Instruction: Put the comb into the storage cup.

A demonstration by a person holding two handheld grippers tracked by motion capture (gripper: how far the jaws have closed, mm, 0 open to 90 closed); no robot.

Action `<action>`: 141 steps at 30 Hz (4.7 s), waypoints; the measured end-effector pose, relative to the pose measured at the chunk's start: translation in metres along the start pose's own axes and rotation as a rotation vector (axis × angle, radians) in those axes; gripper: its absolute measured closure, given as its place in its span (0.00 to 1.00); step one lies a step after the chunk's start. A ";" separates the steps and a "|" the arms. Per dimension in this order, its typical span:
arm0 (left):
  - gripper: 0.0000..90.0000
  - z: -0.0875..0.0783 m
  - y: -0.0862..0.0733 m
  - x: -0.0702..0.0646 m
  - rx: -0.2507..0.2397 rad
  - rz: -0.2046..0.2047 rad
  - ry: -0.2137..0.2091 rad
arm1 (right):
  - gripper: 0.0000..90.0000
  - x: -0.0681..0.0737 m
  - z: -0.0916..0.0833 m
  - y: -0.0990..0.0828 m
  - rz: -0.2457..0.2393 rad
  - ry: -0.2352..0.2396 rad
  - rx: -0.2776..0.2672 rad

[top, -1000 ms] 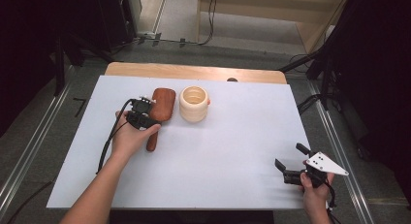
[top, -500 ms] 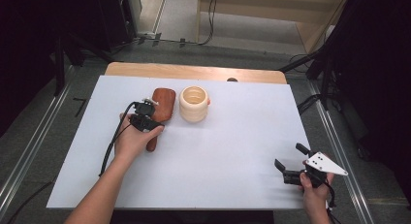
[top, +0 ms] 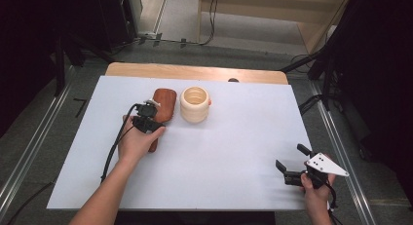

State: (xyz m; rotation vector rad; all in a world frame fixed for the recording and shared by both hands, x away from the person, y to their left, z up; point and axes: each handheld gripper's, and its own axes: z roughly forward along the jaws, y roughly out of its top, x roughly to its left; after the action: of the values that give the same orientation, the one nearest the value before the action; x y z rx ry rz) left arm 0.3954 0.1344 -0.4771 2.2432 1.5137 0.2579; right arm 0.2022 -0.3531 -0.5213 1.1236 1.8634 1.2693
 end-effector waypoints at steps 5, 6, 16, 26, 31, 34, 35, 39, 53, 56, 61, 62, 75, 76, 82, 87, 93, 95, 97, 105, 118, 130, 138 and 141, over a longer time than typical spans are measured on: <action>0.66 0.000 -0.003 -0.002 -0.022 -0.013 0.027 | 0.00 0.000 0.000 0.000 -0.004 -0.001 0.001; 0.68 0.000 -0.003 -0.002 -0.022 -0.013 0.027 | 0.00 0.000 0.000 0.000 -0.004 -0.001 0.001; 0.74 0.000 -0.008 -0.002 -0.062 -0.046 0.041 | 0.00 0.001 0.001 0.000 -0.007 -0.005 0.003; 0.79 0.000 -0.012 -0.001 -0.087 -0.059 0.053 | 0.00 0.002 0.001 0.000 -0.009 -0.008 0.008; 0.80 0.001 -0.015 0.000 -0.111 -0.080 0.047 | 0.00 0.002 0.001 0.000 -0.014 -0.009 0.009; 0.80 0.001 -0.017 -0.001 -0.128 -0.080 0.051 | 0.00 0.002 0.001 0.000 -0.018 -0.008 0.010; 0.80 0.001 -0.018 -0.001 -0.134 -0.082 0.049 | 0.00 0.002 0.001 0.000 -0.018 -0.008 0.010; 0.80 0.001 -0.020 0.001 -0.148 -0.070 0.040 | 0.00 0.002 0.001 0.000 -0.019 -0.009 0.010; 0.80 -0.002 -0.027 0.004 -0.208 -0.051 0.028 | 0.00 0.002 0.001 0.000 -0.016 -0.017 0.004; 0.80 -0.008 -0.027 0.006 -0.244 -0.060 0.023 | 0.00 0.002 0.001 0.000 -0.015 -0.018 0.003; 0.80 -0.022 -0.031 0.008 -0.327 -0.060 0.012 | 0.00 0.002 0.000 0.000 -0.009 -0.021 -0.001; 0.80 -0.022 -0.031 0.008 -0.327 -0.060 0.012 | 0.00 0.002 0.000 0.000 -0.009 -0.021 -0.002; 0.80 -0.035 -0.048 0.014 -0.454 -0.043 -0.029 | 0.00 0.003 -0.002 0.005 -0.010 -0.057 0.007; 0.80 -0.037 -0.051 0.012 -0.468 -0.015 -0.020 | 0.00 0.003 -0.003 0.006 -0.007 -0.062 0.008; 0.80 -0.041 -0.058 0.008 -0.508 0.004 -0.048 | 0.00 0.007 -0.005 0.011 0.021 -0.048 0.002; 0.80 -0.041 -0.066 0.005 -0.532 0.011 -0.037 | 0.00 0.017 -0.004 0.025 -0.013 -0.041 -0.008; 0.80 -0.046 -0.073 0.003 -0.567 0.009 -0.049 | 0.00 0.023 -0.001 0.047 -0.023 -0.021 -0.041; 0.80 -0.048 -0.075 0.001 -0.579 0.011 -0.048 | 0.00 0.025 0.002 0.054 -0.020 -0.013 -0.048; 0.80 -0.051 -0.077 0.000 -0.592 0.013 -0.051 | 0.00 0.028 0.005 0.060 -0.016 -0.004 -0.060; 0.80 -0.058 -0.081 -0.010 -0.644 0.032 -0.065 | 0.00 0.046 0.025 0.085 0.013 0.044 -0.081; 0.80 -0.067 -0.085 -0.023 -0.704 0.055 -0.092 | 0.00 0.075 0.058 0.118 0.018 0.122 -0.094; 0.80 -0.071 -0.090 -0.034 -0.760 0.103 -0.102 | 0.00 0.092 0.081 0.145 0.042 0.199 -0.114; 0.80 -0.071 -0.092 -0.042 -0.781 0.110 -0.126 | 0.00 0.099 0.088 0.152 0.081 0.264 -0.123; 0.80 -0.070 -0.093 -0.046 -0.783 0.122 -0.135 | 0.00 0.102 0.088 0.151 0.096 0.283 -0.124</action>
State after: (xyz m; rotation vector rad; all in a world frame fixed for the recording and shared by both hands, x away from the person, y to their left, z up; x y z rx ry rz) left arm 0.2732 0.1388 -0.4521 1.6725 0.9640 0.6018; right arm 0.2758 -0.1981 -0.4136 1.0205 1.9173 1.6473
